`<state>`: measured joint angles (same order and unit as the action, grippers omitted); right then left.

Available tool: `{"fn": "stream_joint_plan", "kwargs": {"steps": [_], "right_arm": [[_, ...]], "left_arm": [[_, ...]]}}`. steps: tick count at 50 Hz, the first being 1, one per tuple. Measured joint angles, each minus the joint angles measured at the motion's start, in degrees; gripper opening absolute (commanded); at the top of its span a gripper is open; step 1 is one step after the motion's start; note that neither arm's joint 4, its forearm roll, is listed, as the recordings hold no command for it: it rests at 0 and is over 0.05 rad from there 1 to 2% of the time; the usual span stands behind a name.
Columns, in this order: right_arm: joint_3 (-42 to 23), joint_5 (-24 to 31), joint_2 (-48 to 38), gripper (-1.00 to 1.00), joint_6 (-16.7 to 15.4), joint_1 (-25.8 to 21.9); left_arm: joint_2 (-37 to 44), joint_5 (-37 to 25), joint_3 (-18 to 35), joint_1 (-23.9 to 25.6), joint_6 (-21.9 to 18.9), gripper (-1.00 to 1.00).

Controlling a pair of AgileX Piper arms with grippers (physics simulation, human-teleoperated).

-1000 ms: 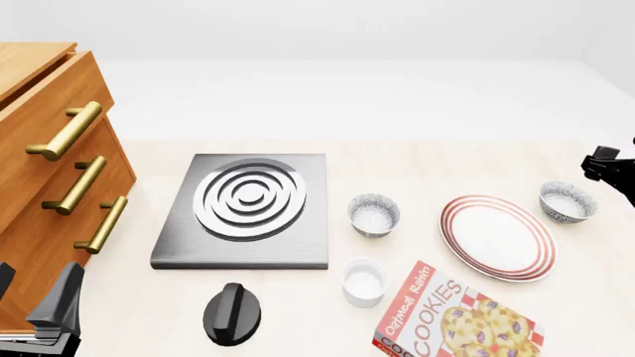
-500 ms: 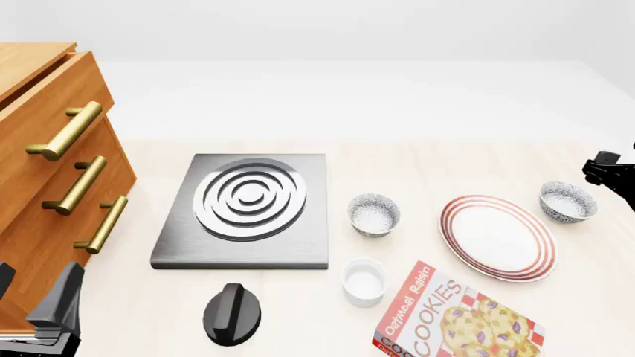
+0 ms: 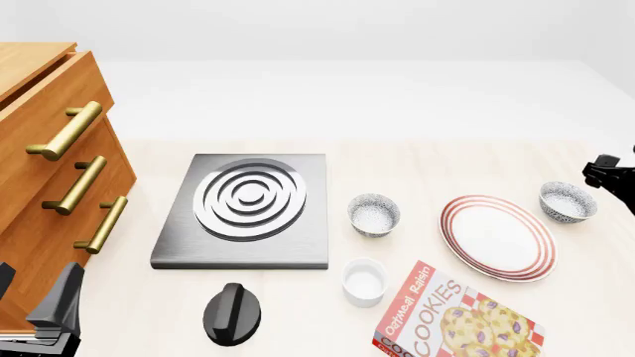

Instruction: Pick the akita bowl next to the plate and place it on the plate.

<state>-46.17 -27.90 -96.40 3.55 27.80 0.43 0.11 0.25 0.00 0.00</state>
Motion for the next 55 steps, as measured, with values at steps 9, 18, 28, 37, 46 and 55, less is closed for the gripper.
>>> {"fn": "stream_joint_plan", "kwargs": {"steps": [9,18,28,37,46,55], "right_arm": [[-0.6,0.3,-1.1,1.00,0.8,0.2],[-1.2,0.5,-2.2,1.00,1.5,0.5],[-1.9,0.8,-3.2,1.00,2.3,0.7],[-2.5,1.3,-4.1,1.00,3.3,0.7],[-4.0,3.0,-5.3,1.00,5.5,0.4],[-5.3,4.3,-6.6,1.00,7.4,0.2]], "left_arm": [[0.0,0.0,0.0,0.0,0.0,1.00],[0.0,0.0,0.0,0.0,0.0,1.00],[0.0,0.0,0.0,0.0,0.0,1.00],[0.0,0.0,0.0,0.0,0.0,1.00],[0.0,0.0,0.0,0.0,0.0,1.00],[0.0,0.0,0.0,0.0,0.0,1.00]]}}
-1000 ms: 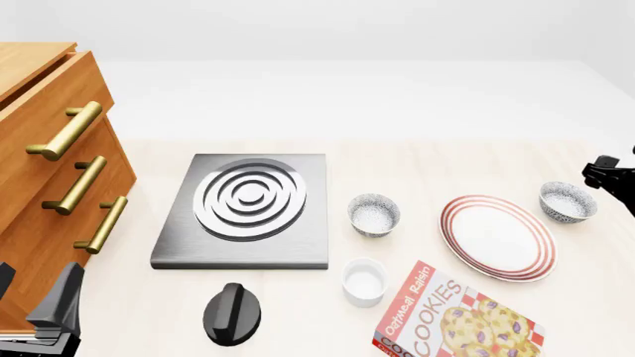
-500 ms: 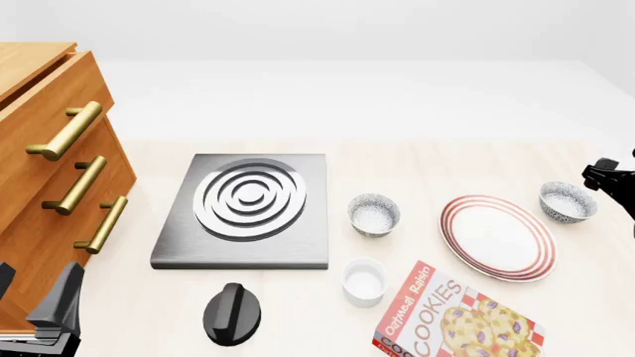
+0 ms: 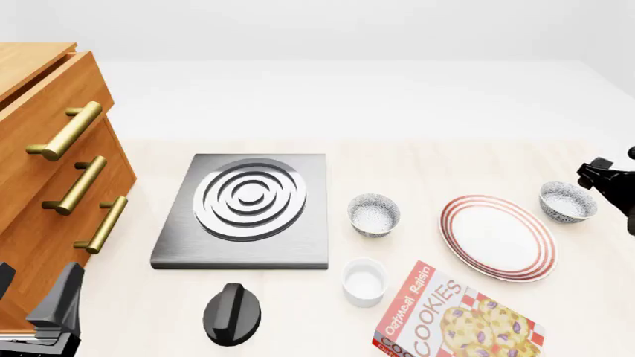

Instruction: Pick the akita bowl next to the plate and place it on the plate.

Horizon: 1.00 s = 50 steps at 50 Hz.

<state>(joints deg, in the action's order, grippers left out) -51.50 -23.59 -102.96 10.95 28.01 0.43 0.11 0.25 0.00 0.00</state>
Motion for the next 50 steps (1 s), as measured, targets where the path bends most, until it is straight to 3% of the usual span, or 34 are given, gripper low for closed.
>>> {"fn": "stream_joint_plan", "kwargs": {"steps": [50], "right_arm": [[-4.6,2.7,-6.3,1.00,5.4,2.1]], "left_arm": [[0.0,0.0,0.0,0.0,0.0,1.00]]}}
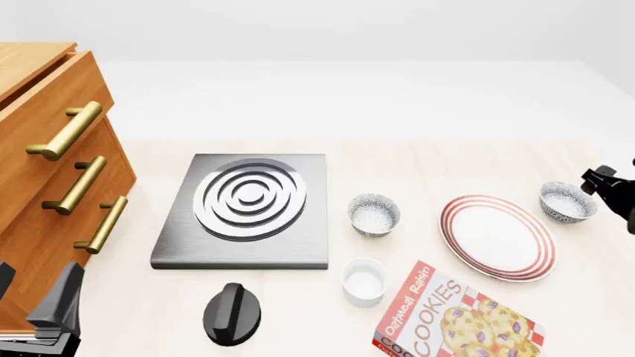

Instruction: Pick the akita bowl next to the plate and place it on the plate.

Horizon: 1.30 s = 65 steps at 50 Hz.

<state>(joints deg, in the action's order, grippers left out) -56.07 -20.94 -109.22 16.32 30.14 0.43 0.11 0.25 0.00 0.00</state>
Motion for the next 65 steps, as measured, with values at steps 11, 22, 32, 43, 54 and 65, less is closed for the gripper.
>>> {"fn": "stream_joint_plan", "kwargs": {"steps": [11,22,32,43,54,65], "right_arm": [[-0.6,0.0,-1.7,1.00,0.9,0.0],[-1.2,0.1,-3.2,1.00,1.7,0.0],[-1.6,-0.3,-4.8,1.00,2.2,-0.1],[-1.6,-0.8,-6.2,1.00,2.6,-0.3],[-1.6,-1.0,-7.3,1.00,3.0,-0.7],[-1.7,-1.1,-8.2,1.00,3.4,-1.1]], "left_arm": [[0.0,0.0,0.0,0.0,0.0,1.00],[0.0,0.0,0.0,0.0,0.0,1.00],[0.0,0.0,0.0,0.0,0.0,1.00],[0.0,0.0,0.0,0.0,0.0,1.00],[0.0,0.0,0.0,0.0,0.0,1.00],[0.0,0.0,0.0,0.0,0.0,1.00]]}}
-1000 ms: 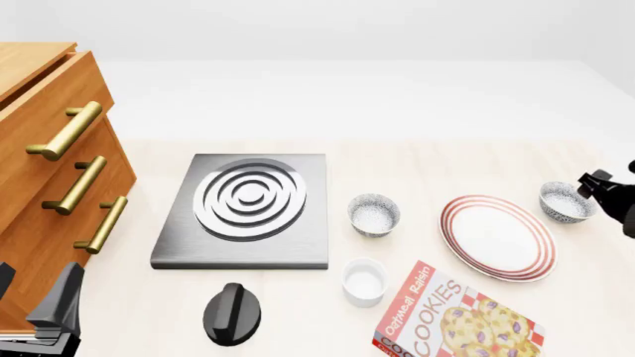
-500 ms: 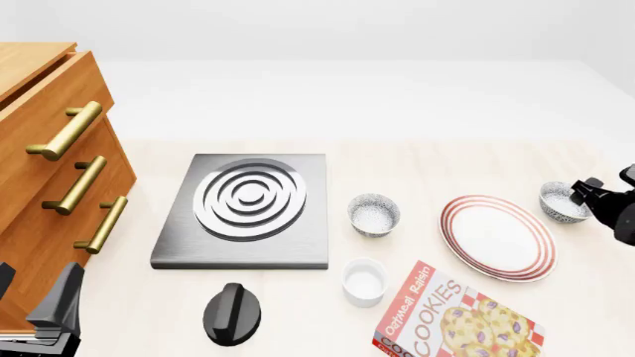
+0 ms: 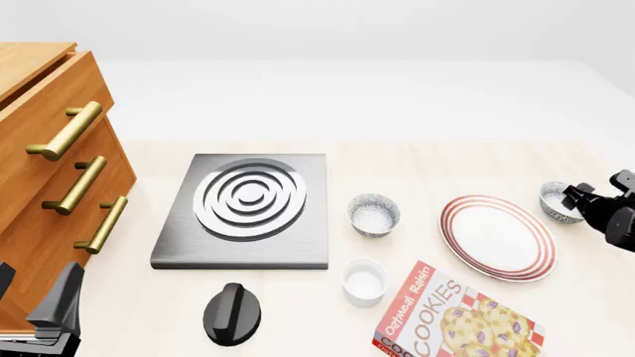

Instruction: Pick the akita bowl next to the plate and place it on the plate.

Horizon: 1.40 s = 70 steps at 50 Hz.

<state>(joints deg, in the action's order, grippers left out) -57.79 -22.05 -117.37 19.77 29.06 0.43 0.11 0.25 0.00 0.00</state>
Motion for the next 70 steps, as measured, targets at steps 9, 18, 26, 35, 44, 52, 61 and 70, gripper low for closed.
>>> {"fn": "stream_joint_plan", "kwargs": {"steps": [9,18,26,35,44,52,61,70], "right_arm": [[-0.1,-0.2,-0.8,1.00,0.3,-0.2],[-0.4,-0.2,-1.7,1.00,0.5,-0.3],[-0.6,-0.3,-2.4,1.00,0.9,-0.4],[-1.5,-0.3,-2.4,-1.00,1.3,-0.3],[-1.6,-0.2,-2.5,-1.00,1.4,-0.3],[-1.7,0.0,-2.4,-1.00,1.6,-0.4],[-1.4,0.7,-1.7,-1.00,1.8,-0.5],[-0.5,1.6,0.3,-1.00,1.8,-0.8]], "left_arm": [[0.0,0.0,0.0,0.0,0.0,1.00],[0.0,0.0,0.0,0.0,0.0,1.00],[0.0,0.0,0.0,0.0,0.0,1.00],[0.0,0.0,0.0,0.0,0.0,1.00],[0.0,0.0,0.0,0.0,0.0,1.00],[0.0,0.0,0.0,0.0,0.0,1.00],[0.0,0.0,0.0,0.0,0.0,1.00],[0.0,0.0,0.0,0.0,0.0,1.00]]}}
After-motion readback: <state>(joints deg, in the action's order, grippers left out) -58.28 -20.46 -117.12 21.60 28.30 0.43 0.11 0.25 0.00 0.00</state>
